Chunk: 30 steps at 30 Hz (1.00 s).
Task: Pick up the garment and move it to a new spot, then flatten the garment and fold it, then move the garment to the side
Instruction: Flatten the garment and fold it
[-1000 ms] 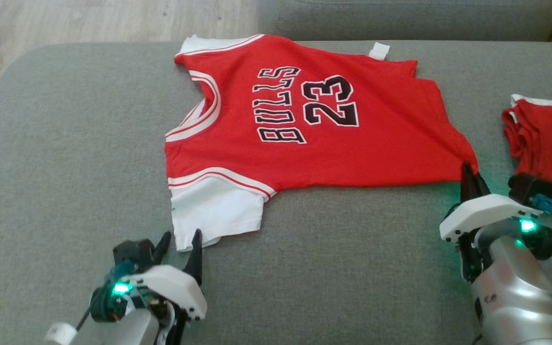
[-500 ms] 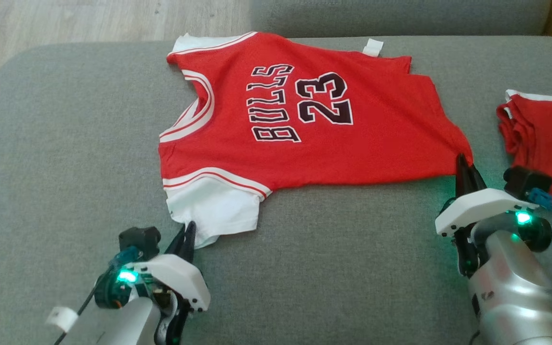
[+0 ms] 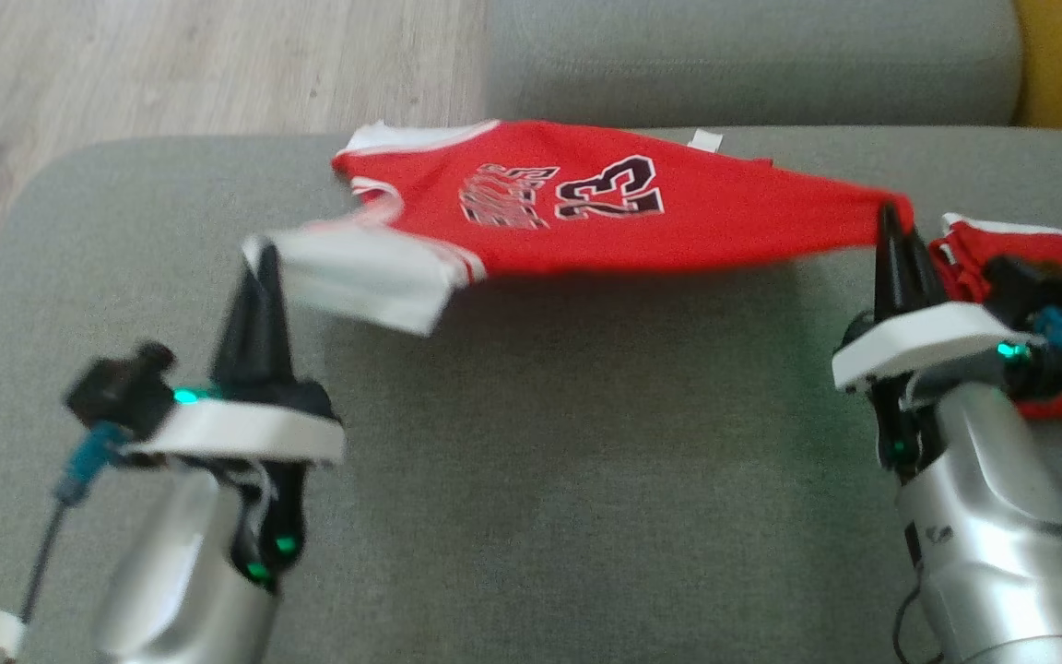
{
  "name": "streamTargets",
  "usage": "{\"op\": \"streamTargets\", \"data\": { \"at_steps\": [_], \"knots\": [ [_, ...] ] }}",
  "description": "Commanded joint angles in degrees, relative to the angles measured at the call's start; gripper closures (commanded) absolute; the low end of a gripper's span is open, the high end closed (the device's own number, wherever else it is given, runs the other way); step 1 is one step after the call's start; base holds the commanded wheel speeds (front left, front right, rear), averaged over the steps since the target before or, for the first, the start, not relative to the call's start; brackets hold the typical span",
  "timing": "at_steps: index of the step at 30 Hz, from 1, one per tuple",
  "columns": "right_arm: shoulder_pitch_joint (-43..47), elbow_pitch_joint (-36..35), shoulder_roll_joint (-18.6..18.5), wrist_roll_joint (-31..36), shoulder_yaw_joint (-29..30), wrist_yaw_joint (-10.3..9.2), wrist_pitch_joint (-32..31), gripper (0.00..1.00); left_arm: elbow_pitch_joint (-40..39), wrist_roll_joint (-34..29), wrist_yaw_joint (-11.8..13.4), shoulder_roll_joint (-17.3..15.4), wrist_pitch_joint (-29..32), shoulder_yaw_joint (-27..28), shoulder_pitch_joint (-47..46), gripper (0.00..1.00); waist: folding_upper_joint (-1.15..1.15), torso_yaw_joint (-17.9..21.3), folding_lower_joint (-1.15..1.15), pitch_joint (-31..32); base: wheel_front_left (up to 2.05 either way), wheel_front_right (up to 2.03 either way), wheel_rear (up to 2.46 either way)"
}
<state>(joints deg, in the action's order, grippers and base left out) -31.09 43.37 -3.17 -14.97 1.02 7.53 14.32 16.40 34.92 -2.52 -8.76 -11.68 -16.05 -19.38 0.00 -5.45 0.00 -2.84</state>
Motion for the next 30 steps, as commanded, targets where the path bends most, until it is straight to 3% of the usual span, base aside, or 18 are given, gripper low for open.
{"op": "streamTargets", "data": {
  "at_steps": [1,10,14,15,21,25,30],
  "knots": [
    [-1.7,-3.8,0.3,-0.3,-1.9,-0.04,0.7,1.0,-3.6,0.5,0.1,-1.6,-0.8,3.1,-3.7,1.0,0.0,0.5,0.0,1.4,0.0,0.0,0.0],
    [0.2,-23.0,-1.2,0.9,-5.1,-0.04,-0.9,1.0,-22.3,1.3,3.0,-3.2,-1.7,8.8,-6.9,1.0,0.0,2.6,0.0,5.2,0.0,0.0,0.0],
    [2.5,-34.2,-3.0,2.8,-4.6,-0.04,-5.1,1.0,-31.8,2.5,5.0,-3.1,0.1,10.3,-7.8,1.0,0.0,3.0,0.0,5.4,0.0,0.0,0.0],
    [2.5,-34.2,-3.0,2.8,-4.6,-0.04,-5.1,1.0,-31.8,2.5,5.0,-3.1,0.1,10.3,-7.8,1.0,0.0,3.0,0.0,5.4,0.0,0.0,0.0],
    [5.5,-50.6,-3.0,4.1,-2.2,-0.04,-14.6,1.0,-41.0,4.8,7.1,-4.8,6.3,11.5,-12.0,1.0,0.0,3.3,0.0,2.7,0.0,0.0,0.0],
    [2.8,-53.5,-3.3,3.5,-1.4,-0.04,-19.7,1.0,-36.4,5.6,7.3,-7.3,11.1,11.8,-18.3,1.0,0.0,3.3,0.0,-2.8,0.0,0.0,0.0],
    [-9.3,-41.8,-4.2,0.1,-2.2,-0.04,-23.3,1.0,-23.0,4.1,3.3,-10.4,12.2,10.2,-30.3,1.0,0.0,3.7,0.0,-11.2,0.0,0.0,0.0]
  ]
}}
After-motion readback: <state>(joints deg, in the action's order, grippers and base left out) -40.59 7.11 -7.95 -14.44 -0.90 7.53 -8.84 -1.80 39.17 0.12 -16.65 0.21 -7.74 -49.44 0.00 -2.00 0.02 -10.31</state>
